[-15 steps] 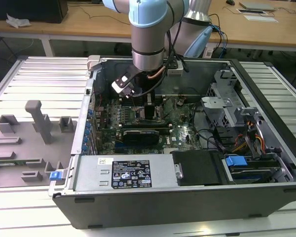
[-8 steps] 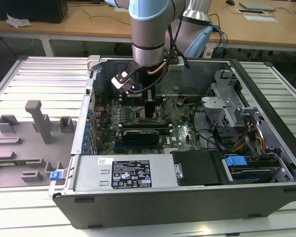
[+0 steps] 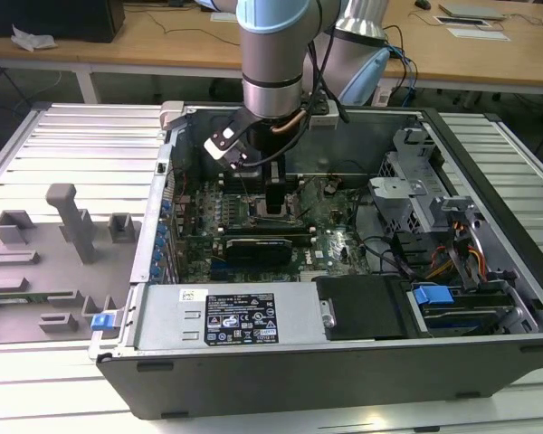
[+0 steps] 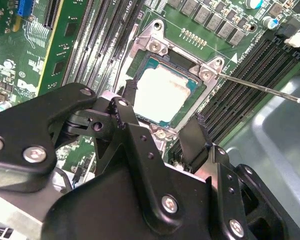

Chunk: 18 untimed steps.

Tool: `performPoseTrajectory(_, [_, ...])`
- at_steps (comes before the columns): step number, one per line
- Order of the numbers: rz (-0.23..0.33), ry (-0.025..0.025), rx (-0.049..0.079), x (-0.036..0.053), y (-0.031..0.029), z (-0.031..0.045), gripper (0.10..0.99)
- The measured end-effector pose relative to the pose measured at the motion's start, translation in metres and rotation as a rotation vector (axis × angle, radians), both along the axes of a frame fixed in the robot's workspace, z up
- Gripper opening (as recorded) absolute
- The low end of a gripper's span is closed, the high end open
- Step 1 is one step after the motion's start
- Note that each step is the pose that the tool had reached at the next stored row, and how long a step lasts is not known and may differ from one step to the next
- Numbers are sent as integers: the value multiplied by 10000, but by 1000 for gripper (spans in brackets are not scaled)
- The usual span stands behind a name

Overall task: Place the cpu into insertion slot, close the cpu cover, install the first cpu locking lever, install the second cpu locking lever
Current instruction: 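Place the cpu into insertion slot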

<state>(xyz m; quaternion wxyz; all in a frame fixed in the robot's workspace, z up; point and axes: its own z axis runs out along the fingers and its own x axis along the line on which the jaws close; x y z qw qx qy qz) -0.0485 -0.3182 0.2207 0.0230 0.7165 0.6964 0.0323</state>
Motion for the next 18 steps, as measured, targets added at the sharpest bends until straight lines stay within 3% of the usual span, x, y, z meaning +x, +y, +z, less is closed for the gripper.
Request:
performPoseTrajectory(2, [0,1,-1,0,0,1,604])
performPoseTrajectory(3, [0,0,-1,0,0,2,537])
performPoseTrajectory(4, [0,0,0,0,0,2,537])
performPoseTrajectory(8, [0,0,-1,0,0,3,294])
performPoseTrajectory(10, [0,0,-1,0,0,4,294])
performPoseTrajectory(11, [0,0,-1,0,0,4,173])
performPoseTrajectory(12, [0,0,-1,0,0,4,173])
performPoseTrajectory(13, [0,0,0,0,0,5,110])
performPoseTrajectory(18, [0,0,-1,0,0,7,106])
